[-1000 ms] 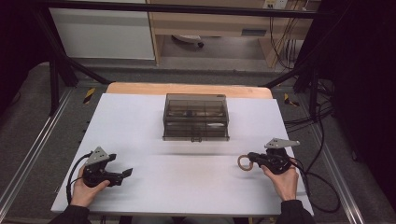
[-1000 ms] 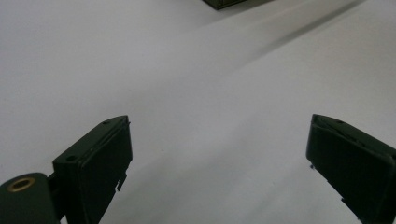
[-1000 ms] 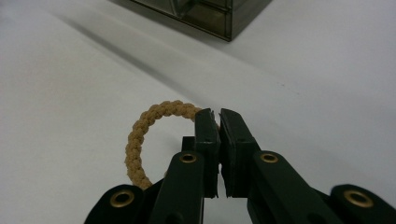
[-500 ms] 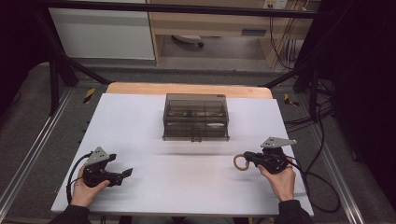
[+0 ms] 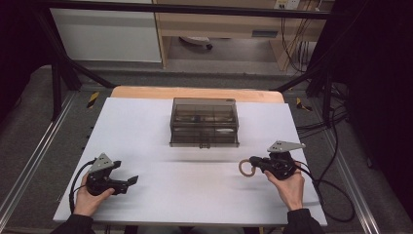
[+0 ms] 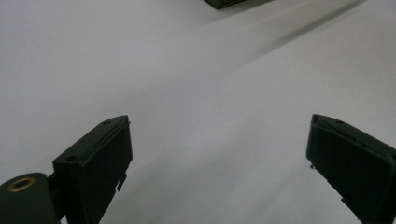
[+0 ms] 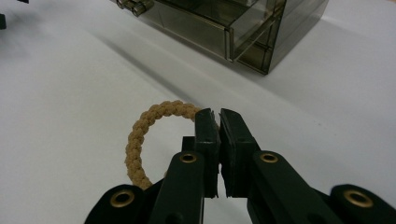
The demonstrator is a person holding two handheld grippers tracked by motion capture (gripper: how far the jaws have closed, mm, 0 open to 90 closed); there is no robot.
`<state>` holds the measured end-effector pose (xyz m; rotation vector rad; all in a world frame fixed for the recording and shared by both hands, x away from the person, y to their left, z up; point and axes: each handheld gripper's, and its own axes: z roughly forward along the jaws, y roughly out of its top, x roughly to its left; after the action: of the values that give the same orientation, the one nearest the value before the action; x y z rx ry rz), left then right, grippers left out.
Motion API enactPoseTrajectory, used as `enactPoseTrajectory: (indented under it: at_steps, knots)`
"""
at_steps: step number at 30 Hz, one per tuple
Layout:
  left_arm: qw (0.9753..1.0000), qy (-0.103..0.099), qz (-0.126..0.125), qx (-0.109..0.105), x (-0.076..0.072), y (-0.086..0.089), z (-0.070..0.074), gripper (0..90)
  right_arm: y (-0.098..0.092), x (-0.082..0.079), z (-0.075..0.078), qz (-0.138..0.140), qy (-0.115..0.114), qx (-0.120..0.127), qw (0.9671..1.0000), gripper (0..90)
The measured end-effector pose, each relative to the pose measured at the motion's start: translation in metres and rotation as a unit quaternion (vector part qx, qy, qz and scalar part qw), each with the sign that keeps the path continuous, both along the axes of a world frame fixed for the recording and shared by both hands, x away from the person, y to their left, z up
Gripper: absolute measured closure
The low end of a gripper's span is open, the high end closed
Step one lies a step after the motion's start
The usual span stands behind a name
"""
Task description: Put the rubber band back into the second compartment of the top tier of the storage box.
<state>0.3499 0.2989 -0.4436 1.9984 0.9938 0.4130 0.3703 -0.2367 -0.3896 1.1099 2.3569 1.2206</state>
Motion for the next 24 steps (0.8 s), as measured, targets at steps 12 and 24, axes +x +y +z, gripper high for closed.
enactPoseTrajectory:
  at_steps: [12,24]
  knots:
    - [1.0000,0.000,0.002,0.000,0.000,0.000,0.000,6.6,0.014,0.003,0.008,0.011,-0.002,-0.003,0.9999,86.5]
    - [1.0000,-0.001,0.004,-0.002,0.000,0.000,0.000,6.5,0.035,0.009,0.018,0.024,-0.011,-0.004,0.9996,86.6]
